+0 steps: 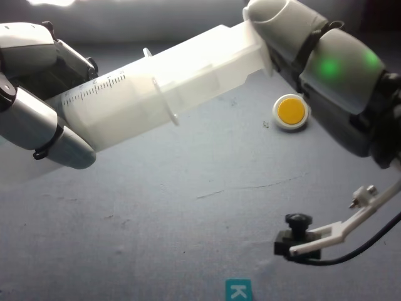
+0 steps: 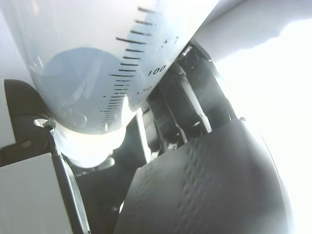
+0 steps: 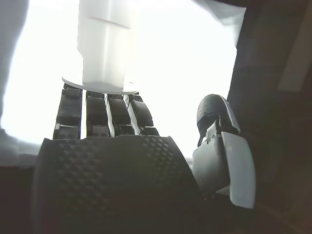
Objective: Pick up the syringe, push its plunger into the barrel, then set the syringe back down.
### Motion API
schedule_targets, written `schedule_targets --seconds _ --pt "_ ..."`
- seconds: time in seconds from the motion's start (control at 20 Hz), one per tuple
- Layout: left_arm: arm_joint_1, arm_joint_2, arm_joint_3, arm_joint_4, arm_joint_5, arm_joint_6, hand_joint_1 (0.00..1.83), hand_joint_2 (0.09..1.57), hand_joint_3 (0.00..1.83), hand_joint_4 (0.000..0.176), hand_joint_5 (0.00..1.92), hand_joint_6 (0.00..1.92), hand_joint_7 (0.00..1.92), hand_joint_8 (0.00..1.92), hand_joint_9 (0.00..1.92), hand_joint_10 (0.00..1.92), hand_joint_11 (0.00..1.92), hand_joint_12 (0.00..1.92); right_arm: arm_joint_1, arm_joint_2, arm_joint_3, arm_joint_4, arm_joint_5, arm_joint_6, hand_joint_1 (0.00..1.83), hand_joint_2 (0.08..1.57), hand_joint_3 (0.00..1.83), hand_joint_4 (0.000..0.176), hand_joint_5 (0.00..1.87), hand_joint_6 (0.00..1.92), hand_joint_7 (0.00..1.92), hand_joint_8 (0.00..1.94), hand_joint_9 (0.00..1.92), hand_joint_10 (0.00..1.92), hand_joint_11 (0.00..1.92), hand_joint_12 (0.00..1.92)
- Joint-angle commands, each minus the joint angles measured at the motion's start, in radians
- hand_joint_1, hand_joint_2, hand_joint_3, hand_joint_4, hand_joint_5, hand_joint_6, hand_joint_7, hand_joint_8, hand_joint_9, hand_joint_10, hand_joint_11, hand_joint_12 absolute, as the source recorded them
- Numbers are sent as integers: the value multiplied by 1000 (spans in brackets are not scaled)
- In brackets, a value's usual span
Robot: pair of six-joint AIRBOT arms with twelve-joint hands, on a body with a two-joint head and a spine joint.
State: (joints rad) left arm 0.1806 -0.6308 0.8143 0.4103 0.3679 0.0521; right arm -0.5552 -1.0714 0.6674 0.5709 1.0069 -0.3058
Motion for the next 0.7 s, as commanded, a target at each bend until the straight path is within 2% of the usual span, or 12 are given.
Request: schedule_targets --seconds 0.0,0.25,0.6,0.65 --pt "-13 -2 -5 -12 -151 -36 1385 1074 0 0 897 1151 1140 583 1069 1021 861 1275 11 -27 -24 -159 14 5 0 1178 0 0 0 0 0 0 0 0 0 0" --pt "-13 -2 -4 -3 -150 -36 1385 1073 1 0 905 1133 1144 574 1062 1038 848 1323 10 -113 -25 -159 14 -16 0 1177 0 0 0 0 0 0 0 0 0 0" --pt "-12 -7 -4 -1 -150 -32 1386 1069 0 0 914 1130 1167 559 1058 1014 833 1331 9 -171 -44 -159 -27 -34 0 1193 5 0 0 0 0 0 0 0 0 0" --pt "-12 -7 -4 -2 -150 -32 1384 1073 1 0 904 1175 1151 569 1058 1000 850 1299 12 -182 -44 -159 -34 -39 0 1190 3 0 0 0 0 0 0 0 0 0"
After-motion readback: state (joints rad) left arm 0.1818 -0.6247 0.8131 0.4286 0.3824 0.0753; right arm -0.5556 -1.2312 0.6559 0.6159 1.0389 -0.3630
